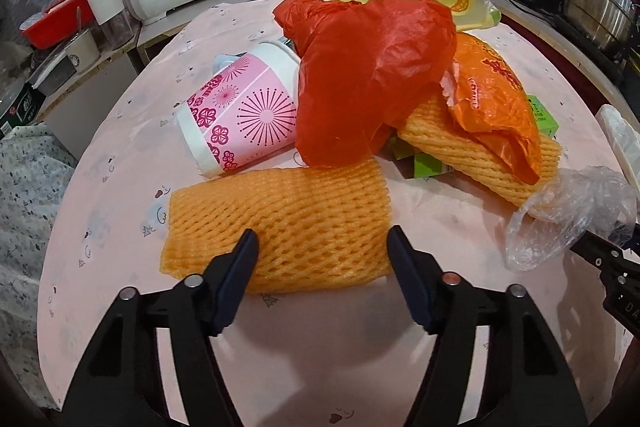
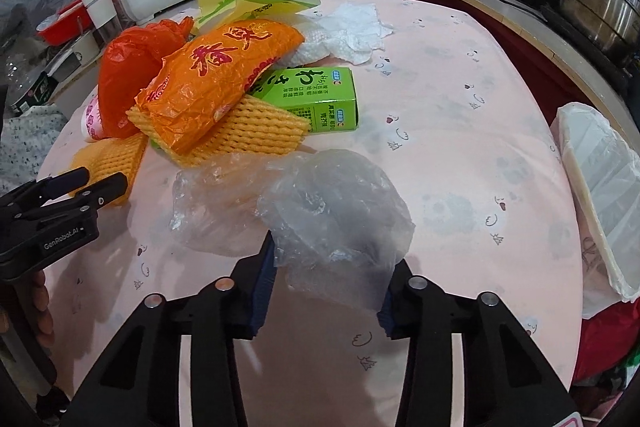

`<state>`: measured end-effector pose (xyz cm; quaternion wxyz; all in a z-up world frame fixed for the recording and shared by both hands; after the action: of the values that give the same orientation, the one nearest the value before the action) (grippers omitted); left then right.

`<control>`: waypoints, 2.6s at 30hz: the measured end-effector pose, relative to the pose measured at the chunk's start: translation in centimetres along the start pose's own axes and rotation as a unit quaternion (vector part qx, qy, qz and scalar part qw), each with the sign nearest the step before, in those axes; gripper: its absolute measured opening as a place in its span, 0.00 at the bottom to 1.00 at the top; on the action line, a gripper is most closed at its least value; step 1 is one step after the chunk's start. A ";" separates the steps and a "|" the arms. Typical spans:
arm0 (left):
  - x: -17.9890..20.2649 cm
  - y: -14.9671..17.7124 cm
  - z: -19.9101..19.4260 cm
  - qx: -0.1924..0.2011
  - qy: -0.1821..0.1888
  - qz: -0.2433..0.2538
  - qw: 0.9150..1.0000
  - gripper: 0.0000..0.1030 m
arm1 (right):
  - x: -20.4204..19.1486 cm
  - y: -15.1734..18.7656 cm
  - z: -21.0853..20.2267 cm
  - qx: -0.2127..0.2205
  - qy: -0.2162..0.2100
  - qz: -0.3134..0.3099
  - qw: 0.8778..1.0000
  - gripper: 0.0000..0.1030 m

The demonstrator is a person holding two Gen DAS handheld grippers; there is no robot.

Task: Collect trash
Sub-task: 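Grasp the clear plastic bag with the right gripper while the left grasps the orange mesh sleeve, then carry the plastic bag and mesh sleeve to the bin and release both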

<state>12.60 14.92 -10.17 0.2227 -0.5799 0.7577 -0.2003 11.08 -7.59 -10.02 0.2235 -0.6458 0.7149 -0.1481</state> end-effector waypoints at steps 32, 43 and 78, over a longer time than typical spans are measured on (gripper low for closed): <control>14.2 -3.2 -10.6 0.073 0.116 0.100 0.986 0.15 | 10.9 -0.5 -12.3 0.147 -0.015 0.121 0.981 0.15; 24.0 -7.7 -11.7 0.102 0.178 0.167 0.964 0.15 | 19.9 -0.2 -14.2 0.184 0.048 0.196 0.962 0.15; 36.7 -17.5 -4.5 0.100 0.249 0.188 0.945 0.62 | 30.7 -5.6 -12.1 0.215 0.093 0.285 0.930 0.46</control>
<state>15.47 -24.70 -0.51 0.1175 -0.3331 0.8601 -0.3680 7.62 -39.59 -0.80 0.3222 -0.3349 0.8372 -0.2881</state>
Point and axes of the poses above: each gripper's, at about its wrist camera, not at the fingertips, and z roughly the way its jaws point, x to its right, y to its underside, the point moved 1 cm from there along z, roughly the way its jaws point, and after that the axes turned 11 degrees about z, right-handed, at the moved point
